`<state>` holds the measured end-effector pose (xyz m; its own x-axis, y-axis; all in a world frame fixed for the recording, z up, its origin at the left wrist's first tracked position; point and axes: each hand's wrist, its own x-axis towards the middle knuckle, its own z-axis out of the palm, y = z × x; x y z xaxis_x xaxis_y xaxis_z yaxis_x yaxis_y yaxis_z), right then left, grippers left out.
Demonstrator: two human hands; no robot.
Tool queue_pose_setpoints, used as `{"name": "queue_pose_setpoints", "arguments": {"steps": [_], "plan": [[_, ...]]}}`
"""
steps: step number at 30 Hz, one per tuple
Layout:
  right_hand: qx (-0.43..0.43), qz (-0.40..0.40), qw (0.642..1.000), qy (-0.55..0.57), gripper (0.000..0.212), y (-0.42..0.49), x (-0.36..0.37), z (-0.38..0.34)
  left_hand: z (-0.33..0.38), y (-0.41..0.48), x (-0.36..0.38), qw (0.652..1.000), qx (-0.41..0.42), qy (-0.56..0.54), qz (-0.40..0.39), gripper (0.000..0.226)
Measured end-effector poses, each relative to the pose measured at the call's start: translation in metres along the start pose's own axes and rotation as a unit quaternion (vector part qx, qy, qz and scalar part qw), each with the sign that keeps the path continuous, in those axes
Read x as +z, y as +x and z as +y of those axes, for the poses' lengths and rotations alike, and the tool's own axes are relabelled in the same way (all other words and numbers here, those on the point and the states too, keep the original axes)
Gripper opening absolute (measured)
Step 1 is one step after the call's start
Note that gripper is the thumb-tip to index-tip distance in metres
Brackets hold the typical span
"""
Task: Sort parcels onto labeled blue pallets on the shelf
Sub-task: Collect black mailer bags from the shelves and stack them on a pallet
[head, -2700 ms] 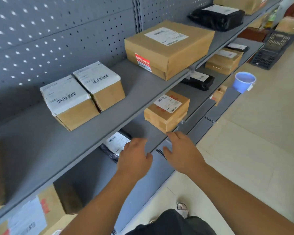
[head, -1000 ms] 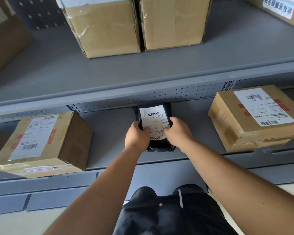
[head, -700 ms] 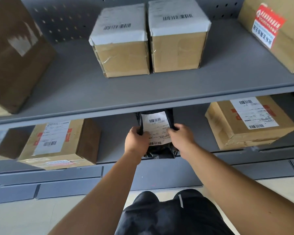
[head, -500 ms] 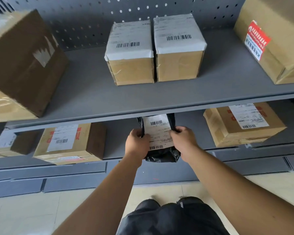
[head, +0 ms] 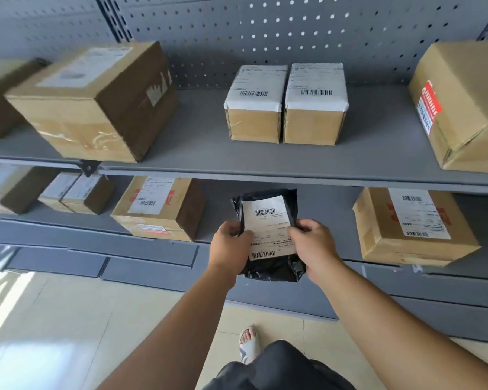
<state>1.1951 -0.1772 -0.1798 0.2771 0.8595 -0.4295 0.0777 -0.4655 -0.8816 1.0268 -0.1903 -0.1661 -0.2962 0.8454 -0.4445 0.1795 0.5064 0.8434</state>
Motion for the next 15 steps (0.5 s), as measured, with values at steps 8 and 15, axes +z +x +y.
{"name": "queue_pose_setpoints", "arguments": {"steps": [8,15], "plan": [[-0.046,-0.121,0.991,-0.015,0.010,-0.044,0.022,-0.006,-0.014,-0.066,-0.048,0.991,-0.017,-0.071,0.111,0.011],[-0.096,-0.202,0.974,-0.038,0.011,-0.090,0.083,-0.026,-0.027,-0.098,-0.117,0.971,-0.028,-0.138,0.193,0.014]]}}
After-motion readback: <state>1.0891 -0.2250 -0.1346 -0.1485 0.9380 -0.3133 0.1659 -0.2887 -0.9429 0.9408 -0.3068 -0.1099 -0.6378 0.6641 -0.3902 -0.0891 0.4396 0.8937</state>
